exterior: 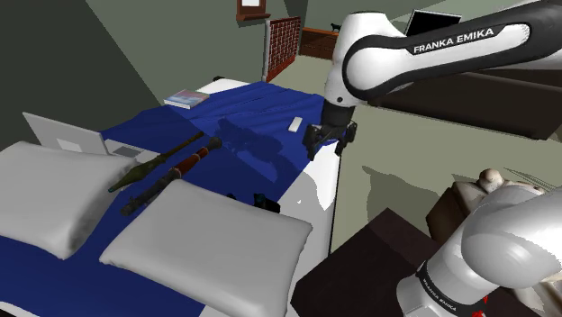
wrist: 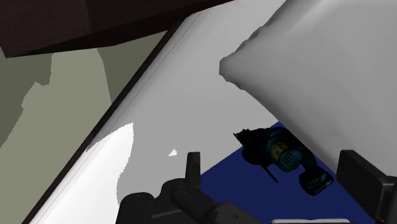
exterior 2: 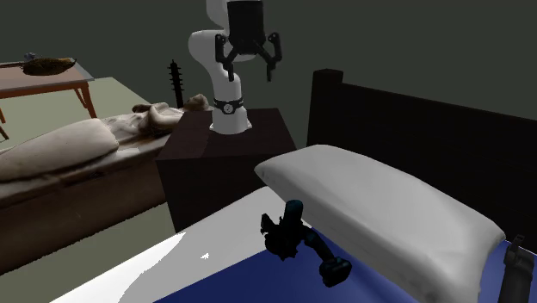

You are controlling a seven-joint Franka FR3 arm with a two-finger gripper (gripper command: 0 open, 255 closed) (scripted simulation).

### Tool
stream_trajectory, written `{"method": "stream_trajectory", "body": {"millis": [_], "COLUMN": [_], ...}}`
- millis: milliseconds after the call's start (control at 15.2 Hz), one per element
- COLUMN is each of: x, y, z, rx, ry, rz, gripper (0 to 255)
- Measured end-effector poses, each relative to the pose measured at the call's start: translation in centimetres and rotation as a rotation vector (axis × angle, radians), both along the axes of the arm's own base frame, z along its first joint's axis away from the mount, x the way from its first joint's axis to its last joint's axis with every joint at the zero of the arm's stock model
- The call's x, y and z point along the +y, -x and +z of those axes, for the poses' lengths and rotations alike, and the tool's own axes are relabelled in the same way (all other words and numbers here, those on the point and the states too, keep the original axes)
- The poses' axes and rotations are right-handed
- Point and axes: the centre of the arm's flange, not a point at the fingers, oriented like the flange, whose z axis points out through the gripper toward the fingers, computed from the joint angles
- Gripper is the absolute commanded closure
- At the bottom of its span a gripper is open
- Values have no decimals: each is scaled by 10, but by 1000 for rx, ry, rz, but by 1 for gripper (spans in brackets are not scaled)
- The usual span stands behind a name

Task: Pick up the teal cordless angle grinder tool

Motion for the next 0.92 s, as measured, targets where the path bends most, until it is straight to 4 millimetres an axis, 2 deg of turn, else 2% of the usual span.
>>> {"method": "stream_trajectory", "body": {"millis": [198, 330, 594, 924], "x": [17, 25, 48, 64], "y": [-16, -37, -63, -98], "z": [-29, -49, -91, -144], "rx": [-9, -17, -29, -45], "ry": [17, 28, 49, 76], "rz": [-12, -19, -34, -54], "gripper": [0, 0, 0, 0]}}
